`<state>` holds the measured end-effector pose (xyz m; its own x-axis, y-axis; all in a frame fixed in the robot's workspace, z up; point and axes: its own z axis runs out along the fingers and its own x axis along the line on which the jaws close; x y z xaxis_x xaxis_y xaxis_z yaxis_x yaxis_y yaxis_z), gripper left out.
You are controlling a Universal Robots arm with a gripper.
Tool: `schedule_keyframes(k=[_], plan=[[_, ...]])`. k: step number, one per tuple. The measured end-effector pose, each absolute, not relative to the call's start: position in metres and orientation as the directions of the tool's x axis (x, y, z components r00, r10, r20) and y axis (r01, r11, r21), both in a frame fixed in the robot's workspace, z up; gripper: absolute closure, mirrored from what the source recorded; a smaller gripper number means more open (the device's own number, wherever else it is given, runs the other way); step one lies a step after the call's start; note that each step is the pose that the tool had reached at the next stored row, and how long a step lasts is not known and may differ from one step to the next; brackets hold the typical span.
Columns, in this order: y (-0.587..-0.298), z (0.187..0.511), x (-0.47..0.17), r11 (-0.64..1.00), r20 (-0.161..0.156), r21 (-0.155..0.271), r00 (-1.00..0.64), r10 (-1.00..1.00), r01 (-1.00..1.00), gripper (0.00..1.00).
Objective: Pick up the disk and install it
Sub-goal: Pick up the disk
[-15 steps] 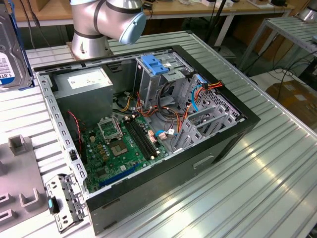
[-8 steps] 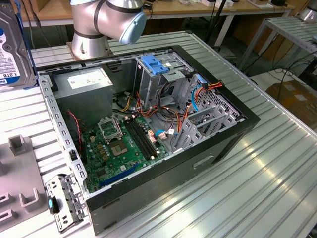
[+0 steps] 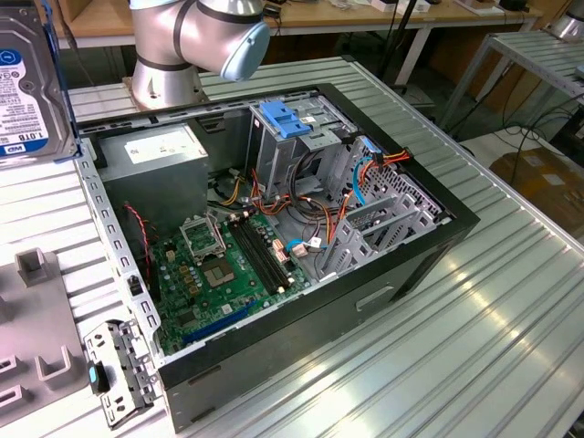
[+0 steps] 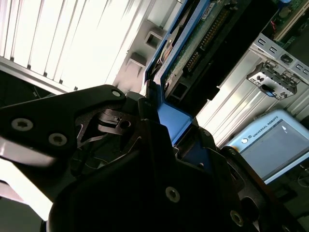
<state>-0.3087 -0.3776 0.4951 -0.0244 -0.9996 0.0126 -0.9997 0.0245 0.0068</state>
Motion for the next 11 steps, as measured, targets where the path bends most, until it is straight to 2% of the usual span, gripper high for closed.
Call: schedule_keyframes(k=[11], plan=[[-0.378, 0.495, -0.292, 0.024, 0.013, 0.007, -0.024, -1.0, -1.0, 0.63]])
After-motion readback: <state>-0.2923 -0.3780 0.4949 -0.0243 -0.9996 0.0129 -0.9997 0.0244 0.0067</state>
